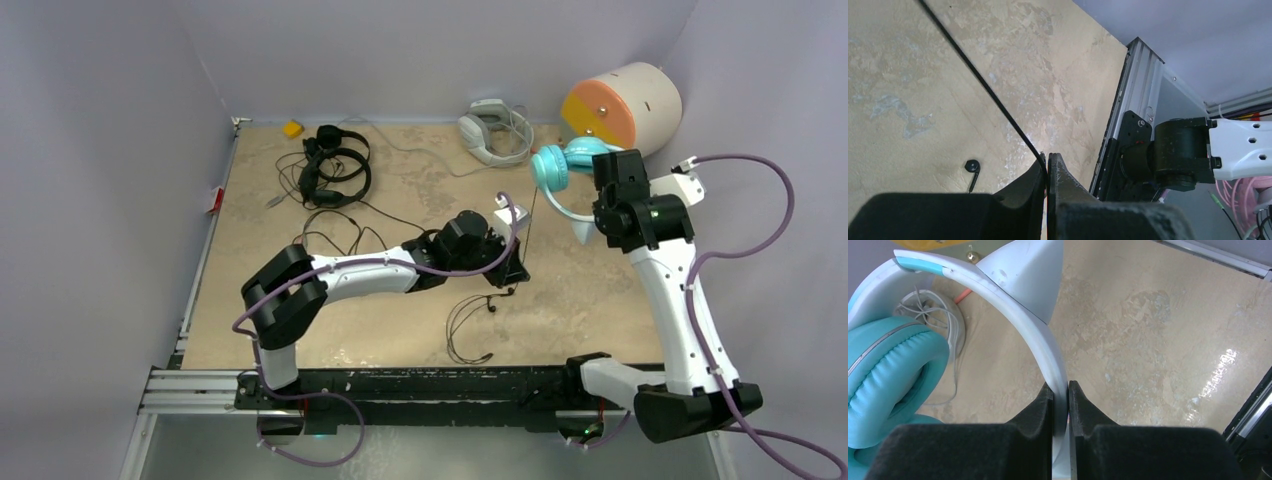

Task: Wrap the headphones
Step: Wrap the headphones cable around the headphones.

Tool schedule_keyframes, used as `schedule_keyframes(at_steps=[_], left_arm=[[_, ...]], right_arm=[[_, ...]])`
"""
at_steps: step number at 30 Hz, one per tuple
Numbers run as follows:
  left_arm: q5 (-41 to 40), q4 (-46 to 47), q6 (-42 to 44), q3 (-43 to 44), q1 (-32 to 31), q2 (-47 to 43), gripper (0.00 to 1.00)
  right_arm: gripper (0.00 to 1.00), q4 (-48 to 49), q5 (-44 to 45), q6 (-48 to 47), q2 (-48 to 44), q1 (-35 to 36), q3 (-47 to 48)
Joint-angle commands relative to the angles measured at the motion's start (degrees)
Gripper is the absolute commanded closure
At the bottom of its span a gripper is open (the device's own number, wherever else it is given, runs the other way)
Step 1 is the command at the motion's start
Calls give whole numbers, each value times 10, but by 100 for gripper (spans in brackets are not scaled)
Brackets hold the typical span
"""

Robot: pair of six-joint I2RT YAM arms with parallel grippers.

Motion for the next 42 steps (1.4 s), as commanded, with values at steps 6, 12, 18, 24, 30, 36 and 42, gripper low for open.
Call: schedule_keyframes(at_steps=[6, 12, 18, 24, 30, 36, 42], left_arm=[[-97, -136, 76, 65, -38, -19, 100], [-144, -248, 131, 110, -45, -49, 100], [-166, -311, 194, 139, -49, -81, 100], [-189, -354, 236, 160, -49, -106, 100], [-273, -391, 309, 174, -49, -125, 100], [-276, -352, 364, 135, -41, -164, 100], [-200, -334, 364, 112, 6, -189, 100]], right_arm=[[100, 54, 37, 38, 22, 1, -24], [100, 117, 29, -17, 44, 1, -66], [100, 112, -9, -35, 100, 4, -80], [100, 119, -9, -59, 133, 34, -100], [100, 200, -4, -172, 116, 86, -151], [100, 303, -70, -357, 52, 126, -214], [100, 351, -181, -494, -25, 147, -257]])
